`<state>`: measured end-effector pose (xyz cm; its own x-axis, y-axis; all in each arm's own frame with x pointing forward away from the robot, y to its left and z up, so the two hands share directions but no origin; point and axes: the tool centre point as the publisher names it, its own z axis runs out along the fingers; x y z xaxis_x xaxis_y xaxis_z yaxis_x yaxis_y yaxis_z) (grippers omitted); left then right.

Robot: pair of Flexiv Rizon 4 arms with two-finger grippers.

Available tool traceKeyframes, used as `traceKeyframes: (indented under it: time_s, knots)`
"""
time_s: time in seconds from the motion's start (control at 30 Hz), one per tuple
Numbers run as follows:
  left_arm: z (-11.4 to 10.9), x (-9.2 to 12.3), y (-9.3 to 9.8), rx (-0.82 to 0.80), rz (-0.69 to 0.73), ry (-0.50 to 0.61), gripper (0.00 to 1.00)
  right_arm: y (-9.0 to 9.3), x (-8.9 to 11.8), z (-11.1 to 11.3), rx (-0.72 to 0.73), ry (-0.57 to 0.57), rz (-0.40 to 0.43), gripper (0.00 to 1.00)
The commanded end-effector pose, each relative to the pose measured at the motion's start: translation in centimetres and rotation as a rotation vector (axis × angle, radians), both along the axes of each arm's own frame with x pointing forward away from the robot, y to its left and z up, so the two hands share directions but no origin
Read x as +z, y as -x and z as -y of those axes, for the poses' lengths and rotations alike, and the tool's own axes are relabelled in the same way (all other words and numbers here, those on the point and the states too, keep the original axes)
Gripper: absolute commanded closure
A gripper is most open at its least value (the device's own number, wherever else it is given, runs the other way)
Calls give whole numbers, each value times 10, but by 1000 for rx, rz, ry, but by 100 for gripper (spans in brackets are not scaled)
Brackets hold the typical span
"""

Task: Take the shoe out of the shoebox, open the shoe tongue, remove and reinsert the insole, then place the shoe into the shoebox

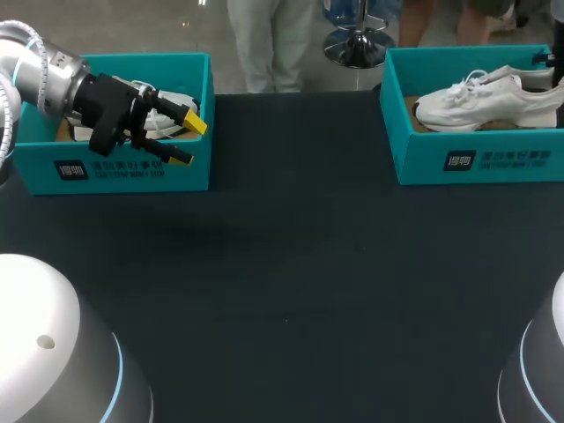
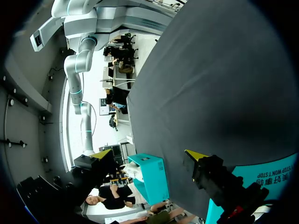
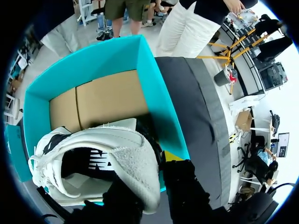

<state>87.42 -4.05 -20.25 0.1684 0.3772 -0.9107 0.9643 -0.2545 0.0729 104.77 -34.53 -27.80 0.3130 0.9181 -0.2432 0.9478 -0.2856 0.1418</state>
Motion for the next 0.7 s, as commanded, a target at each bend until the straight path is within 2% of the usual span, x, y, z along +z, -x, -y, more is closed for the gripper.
traceKeyframes:
  time_s: [0.03, 0.53, 0.7]
  knots:
    - [0, 0, 0, -1, 1, -2, 0, -5, -14, 5, -7, -6, -2, 100]
    - [0, 0, 0, -1, 1, -2, 0, 1, -58, 14, -30, 8, -13, 100]
    - [0, 0, 0, -1, 1, -2, 0, 2, -66, 16, -50, 7, -13, 100]
